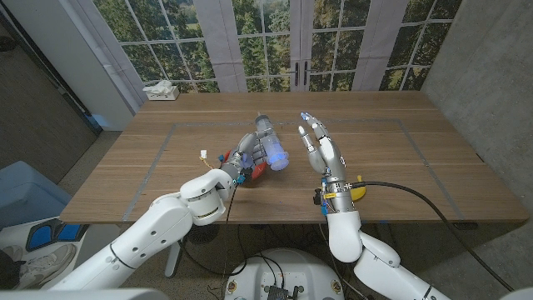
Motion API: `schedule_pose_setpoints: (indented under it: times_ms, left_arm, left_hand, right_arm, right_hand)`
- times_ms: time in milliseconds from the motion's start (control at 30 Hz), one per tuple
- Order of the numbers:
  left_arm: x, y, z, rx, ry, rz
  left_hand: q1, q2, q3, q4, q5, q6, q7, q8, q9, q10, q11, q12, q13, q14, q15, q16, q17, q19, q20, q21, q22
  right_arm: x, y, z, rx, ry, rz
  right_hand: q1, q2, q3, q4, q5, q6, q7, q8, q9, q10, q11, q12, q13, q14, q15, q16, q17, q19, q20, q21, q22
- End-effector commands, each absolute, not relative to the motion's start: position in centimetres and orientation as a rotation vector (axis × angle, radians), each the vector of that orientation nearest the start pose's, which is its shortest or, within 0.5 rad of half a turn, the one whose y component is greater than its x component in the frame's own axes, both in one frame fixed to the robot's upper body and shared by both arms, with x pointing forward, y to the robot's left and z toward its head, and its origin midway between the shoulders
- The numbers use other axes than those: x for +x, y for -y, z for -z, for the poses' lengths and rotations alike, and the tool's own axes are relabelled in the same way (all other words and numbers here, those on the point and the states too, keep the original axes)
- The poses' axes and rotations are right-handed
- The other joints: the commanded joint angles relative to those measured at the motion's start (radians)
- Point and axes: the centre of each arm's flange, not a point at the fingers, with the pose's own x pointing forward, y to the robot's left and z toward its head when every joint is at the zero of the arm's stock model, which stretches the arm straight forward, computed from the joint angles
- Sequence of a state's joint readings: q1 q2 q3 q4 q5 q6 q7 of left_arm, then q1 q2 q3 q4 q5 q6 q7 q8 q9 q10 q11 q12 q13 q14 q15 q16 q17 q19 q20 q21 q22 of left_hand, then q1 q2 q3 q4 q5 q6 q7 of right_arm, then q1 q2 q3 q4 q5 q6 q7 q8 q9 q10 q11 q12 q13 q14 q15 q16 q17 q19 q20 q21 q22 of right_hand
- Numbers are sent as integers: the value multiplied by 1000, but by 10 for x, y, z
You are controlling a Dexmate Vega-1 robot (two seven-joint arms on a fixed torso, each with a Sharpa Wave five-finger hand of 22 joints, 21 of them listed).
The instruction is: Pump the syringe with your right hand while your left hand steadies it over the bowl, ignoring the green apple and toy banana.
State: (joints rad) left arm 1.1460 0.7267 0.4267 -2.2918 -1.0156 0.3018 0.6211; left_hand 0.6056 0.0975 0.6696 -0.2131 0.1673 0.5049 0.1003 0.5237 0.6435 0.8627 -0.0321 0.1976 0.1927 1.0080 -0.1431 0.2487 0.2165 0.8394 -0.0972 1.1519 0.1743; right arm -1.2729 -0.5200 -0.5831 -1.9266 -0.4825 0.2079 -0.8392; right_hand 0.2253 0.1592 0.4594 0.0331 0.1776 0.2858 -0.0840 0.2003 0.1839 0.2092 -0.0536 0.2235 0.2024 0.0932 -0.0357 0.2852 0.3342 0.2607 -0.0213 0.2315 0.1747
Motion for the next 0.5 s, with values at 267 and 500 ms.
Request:
schedule_pose_setpoints:
  times_ms: [267,500]
  left_arm:
    - [484,-141,6,133,230,246]
    - [488,-132,-10,280,230,225]
  left_hand:
    - [45,92,285,55,8,89,-18,121,-6,165,-151,8,3,38,-90,17,7,22,-93,15,7]
    - [78,90,271,36,10,117,-5,121,-28,193,-145,15,7,99,-91,52,18,42,-105,39,11]
  right_arm:
    - [448,150,91,-348,1099,146]
    - [447,154,87,-327,1117,130]
  right_hand:
    - [4,5,-3,1,-1,14,3,9,3,14,6,5,2,17,-67,9,1,10,4,5,3]
    - [2,6,-4,1,-1,20,7,9,3,21,9,6,3,21,-67,11,1,13,6,4,3]
